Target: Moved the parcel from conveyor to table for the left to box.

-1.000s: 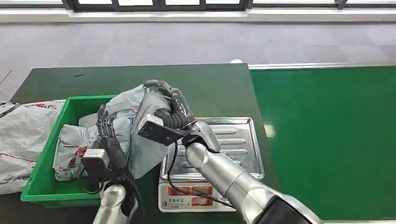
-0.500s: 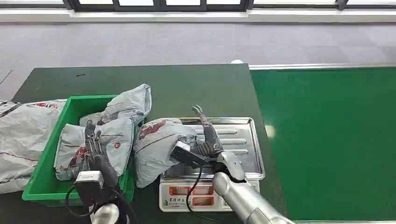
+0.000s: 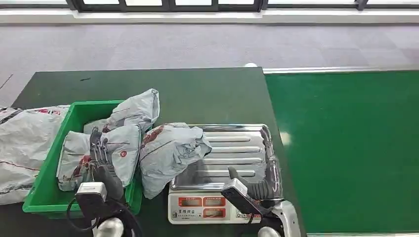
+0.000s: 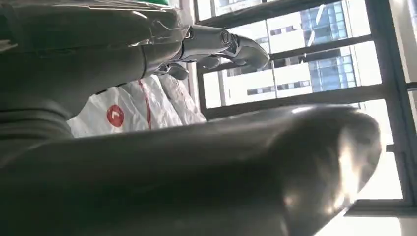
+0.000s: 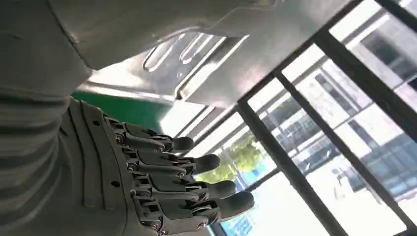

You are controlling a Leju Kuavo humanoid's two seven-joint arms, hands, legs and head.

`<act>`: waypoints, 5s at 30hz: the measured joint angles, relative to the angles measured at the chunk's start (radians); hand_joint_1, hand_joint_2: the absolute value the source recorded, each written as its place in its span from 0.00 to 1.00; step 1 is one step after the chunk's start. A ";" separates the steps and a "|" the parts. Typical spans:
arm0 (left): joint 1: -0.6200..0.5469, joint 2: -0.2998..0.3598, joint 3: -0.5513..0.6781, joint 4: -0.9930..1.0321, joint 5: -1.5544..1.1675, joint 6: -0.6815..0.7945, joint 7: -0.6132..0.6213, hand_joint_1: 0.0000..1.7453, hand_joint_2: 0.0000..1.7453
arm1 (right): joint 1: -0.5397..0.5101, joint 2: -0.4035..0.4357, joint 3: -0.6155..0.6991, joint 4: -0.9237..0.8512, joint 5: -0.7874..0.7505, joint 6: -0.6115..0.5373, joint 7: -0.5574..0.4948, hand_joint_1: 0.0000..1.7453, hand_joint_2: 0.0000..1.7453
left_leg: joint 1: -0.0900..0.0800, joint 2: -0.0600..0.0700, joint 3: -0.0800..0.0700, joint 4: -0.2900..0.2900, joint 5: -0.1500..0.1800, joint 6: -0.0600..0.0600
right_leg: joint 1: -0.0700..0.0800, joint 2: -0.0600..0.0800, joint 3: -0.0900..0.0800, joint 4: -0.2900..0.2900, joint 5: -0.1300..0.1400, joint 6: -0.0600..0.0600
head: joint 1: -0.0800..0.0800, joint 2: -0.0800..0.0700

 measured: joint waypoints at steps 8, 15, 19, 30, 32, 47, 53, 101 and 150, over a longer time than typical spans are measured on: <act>-0.037 0.019 -0.045 0.019 -0.216 -0.072 0.063 0.00 1.00 | 0.155 0.027 -0.047 -0.256 -0.006 -0.109 -0.253 0.00 1.00 | 0.000 0.000 0.000 0.000 0.000 0.000 | 0.000 0.000 -0.001 0.000 0.000 0.000 | 0.000 0.000; -0.188 0.066 -0.150 0.226 -0.527 -0.204 0.200 0.00 1.00 | 0.234 0.075 -0.113 -0.324 -0.155 -0.110 -0.423 0.00 1.00 | 0.000 0.000 0.002 0.000 0.001 0.001 | -0.001 0.000 0.000 0.000 0.001 0.000 | 0.000 0.000; -0.315 0.084 -0.224 0.425 -0.619 -0.240 0.216 0.00 1.00 | 0.265 0.080 -0.137 -0.328 -0.213 -0.110 -0.469 0.00 1.00 | 0.000 0.000 0.002 0.000 0.002 0.002 | -0.001 -0.001 0.003 0.000 0.001 0.001 | 0.000 0.000; -0.566 0.071 -0.371 0.784 -0.757 -0.323 0.242 1.00 1.00 | 0.302 0.089 -0.163 -0.366 -0.317 -0.110 -0.523 0.00 1.00 | 0.000 -0.006 0.005 0.000 0.005 0.003 | -0.001 -0.007 0.007 0.000 0.002 0.001 | 0.000 0.000; -0.617 0.060 -0.410 0.868 -0.778 -0.317 0.235 1.00 1.00 | 0.311 0.089 -0.166 -0.385 -0.329 -0.110 -0.524 0.00 1.00 | 0.000 -0.006 0.007 0.000 0.005 0.003 | -0.001 -0.006 0.009 0.000 0.003 0.002 | 0.000 0.000; -0.730 0.029 -0.477 1.023 -0.816 -0.156 0.281 1.00 1.00 | 0.360 0.106 -0.183 -0.470 -0.362 -0.110 -0.524 0.00 1.00 | -0.001 -0.005 0.007 0.000 0.009 0.006 | -0.001 -0.005 0.009 0.000 0.006 0.004 | 0.000 0.000; -0.719 0.031 -0.477 1.005 -0.809 -0.089 0.306 1.00 1.00 | 0.360 0.106 -0.183 -0.470 -0.386 -0.110 -0.524 0.00 1.00 | -0.001 -0.005 0.006 0.000 0.009 0.006 | -0.001 -0.005 0.008 0.000 0.006 0.003 | 0.000 0.000; -0.680 0.131 0.065 0.102 -0.805 0.319 0.335 1.00 1.00 | 0.267 0.104 -0.141 -0.359 -0.494 -0.108 -0.524 0.00 1.00 | 0.000 -0.004 -0.006 0.000 0.009 0.004 | 0.000 -0.002 -0.004 0.001 0.006 0.003 | 0.000 0.000; -0.813 0.282 0.325 0.840 -0.928 0.110 0.534 0.00 0.00 | 0.256 0.100 -0.140 -0.321 -0.447 0.015 -0.507 0.00 1.00 | 0.000 0.001 -0.008 0.000 0.009 0.002 | 0.000 0.001 -0.009 0.003 0.007 0.000 | 0.000 0.000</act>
